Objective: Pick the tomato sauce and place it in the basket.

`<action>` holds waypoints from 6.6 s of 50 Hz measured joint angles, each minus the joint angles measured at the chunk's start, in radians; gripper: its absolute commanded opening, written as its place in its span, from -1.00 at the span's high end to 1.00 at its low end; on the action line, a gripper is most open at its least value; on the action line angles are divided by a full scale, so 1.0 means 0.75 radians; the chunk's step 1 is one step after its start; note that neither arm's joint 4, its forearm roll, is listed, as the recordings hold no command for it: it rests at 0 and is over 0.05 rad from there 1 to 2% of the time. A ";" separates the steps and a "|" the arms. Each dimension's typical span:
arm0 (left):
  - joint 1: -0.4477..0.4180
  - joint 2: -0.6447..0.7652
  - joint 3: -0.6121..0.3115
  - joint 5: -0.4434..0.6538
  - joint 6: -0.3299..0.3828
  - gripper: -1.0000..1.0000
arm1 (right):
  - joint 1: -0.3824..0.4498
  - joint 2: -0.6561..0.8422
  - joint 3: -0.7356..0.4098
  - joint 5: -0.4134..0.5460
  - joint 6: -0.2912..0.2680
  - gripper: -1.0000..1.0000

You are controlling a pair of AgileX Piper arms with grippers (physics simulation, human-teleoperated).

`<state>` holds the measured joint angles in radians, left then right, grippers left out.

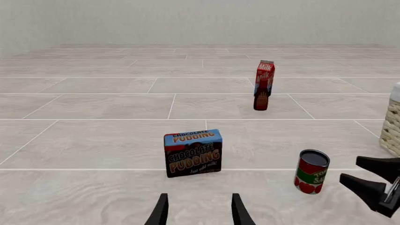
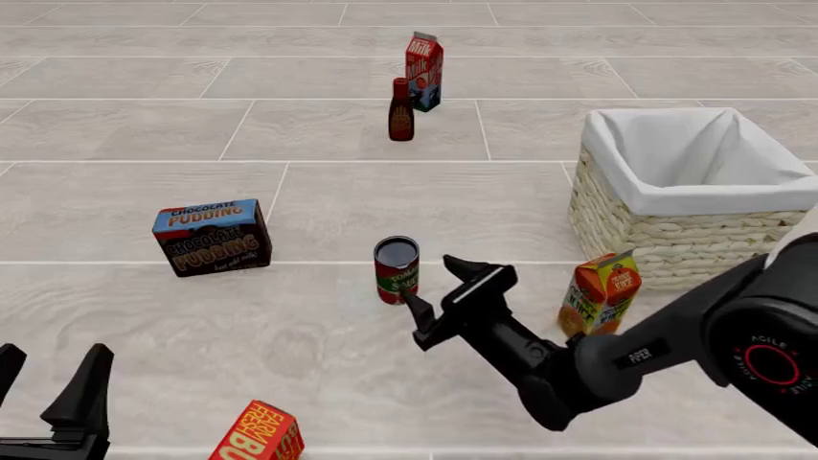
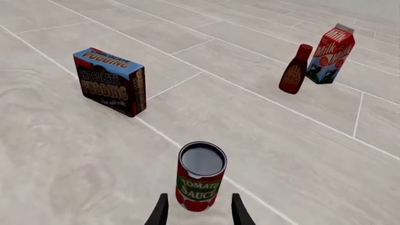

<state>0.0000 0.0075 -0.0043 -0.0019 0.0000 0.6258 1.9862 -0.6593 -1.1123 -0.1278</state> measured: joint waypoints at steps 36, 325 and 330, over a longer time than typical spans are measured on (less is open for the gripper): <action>0.000 0.000 0.000 0.000 0.000 -1.00 | 0.013 0.069 -0.096 0.043 0.002 -1.00; 0.000 0.000 0.000 0.000 0.000 -1.00 | 0.028 -0.770 -0.127 0.879 -0.104 1.00; 0.000 0.000 0.000 0.000 0.000 -1.00 | 0.014 -0.807 -0.129 0.911 -0.091 1.00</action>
<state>0.0000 0.0075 -0.0043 -0.0019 0.0000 0.6365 1.3814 -0.7562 -0.4292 -0.1960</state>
